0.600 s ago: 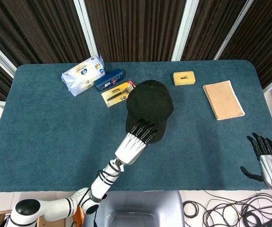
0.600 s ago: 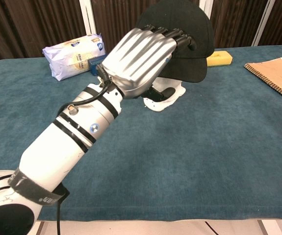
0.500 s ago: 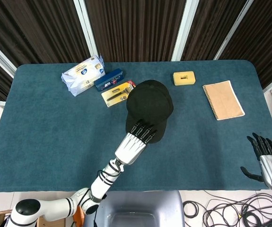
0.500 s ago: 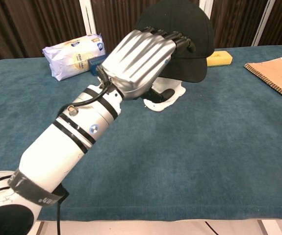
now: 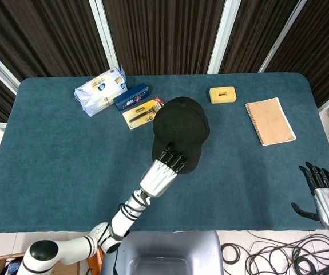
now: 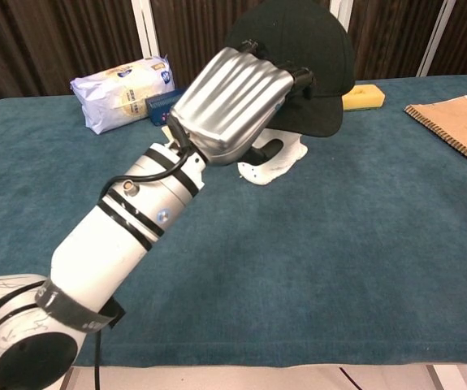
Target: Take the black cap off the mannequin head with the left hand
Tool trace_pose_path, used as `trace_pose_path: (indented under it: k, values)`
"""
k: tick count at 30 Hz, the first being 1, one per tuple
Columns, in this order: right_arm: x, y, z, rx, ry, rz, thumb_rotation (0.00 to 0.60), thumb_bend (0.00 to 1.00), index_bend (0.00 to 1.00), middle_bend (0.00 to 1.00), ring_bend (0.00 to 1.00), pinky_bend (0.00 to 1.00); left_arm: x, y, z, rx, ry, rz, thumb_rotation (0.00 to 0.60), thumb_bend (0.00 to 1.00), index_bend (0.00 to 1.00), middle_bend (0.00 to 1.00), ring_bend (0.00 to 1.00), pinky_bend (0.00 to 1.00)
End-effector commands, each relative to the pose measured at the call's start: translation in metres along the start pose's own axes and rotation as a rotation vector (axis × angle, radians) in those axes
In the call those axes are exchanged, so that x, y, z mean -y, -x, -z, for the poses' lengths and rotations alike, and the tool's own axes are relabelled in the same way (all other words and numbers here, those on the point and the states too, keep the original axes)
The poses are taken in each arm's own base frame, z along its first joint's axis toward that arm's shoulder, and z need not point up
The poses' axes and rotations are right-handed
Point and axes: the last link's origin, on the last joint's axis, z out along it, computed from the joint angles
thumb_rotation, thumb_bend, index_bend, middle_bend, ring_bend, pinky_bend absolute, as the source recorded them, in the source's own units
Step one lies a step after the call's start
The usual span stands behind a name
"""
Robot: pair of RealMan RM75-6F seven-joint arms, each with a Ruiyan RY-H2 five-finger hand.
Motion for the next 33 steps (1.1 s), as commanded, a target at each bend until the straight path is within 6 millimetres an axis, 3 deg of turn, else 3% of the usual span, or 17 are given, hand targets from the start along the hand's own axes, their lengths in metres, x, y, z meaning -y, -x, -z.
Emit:
trace_pose_path:
  k: [1,20,33]
  values:
    - [-0.001,-0.001,0.001,-0.001,0.002,-0.003,0.600,0.15,0.00,0.00,0.00,0.04,-0.007,0.002,-0.006,-0.050,0.018,-0.023,0.600,0.30,0.42,0.43,0.47,0.25]
    - [-0.003,-0.003,0.004,-0.005,0.003,-0.008,0.600,0.15,0.00,0.00,0.00,0.05,-0.005,0.004,-0.019,-0.132,0.036,-0.025,0.600,0.36,0.64,0.64,0.64,0.33]
    - [-0.002,-0.003,0.005,-0.004,-0.001,-0.010,0.600,0.15,0.00,0.00,0.00,0.05,0.004,-0.005,-0.023,-0.216,0.047,-0.083,0.600,0.42,0.69,0.71,0.69,0.36]
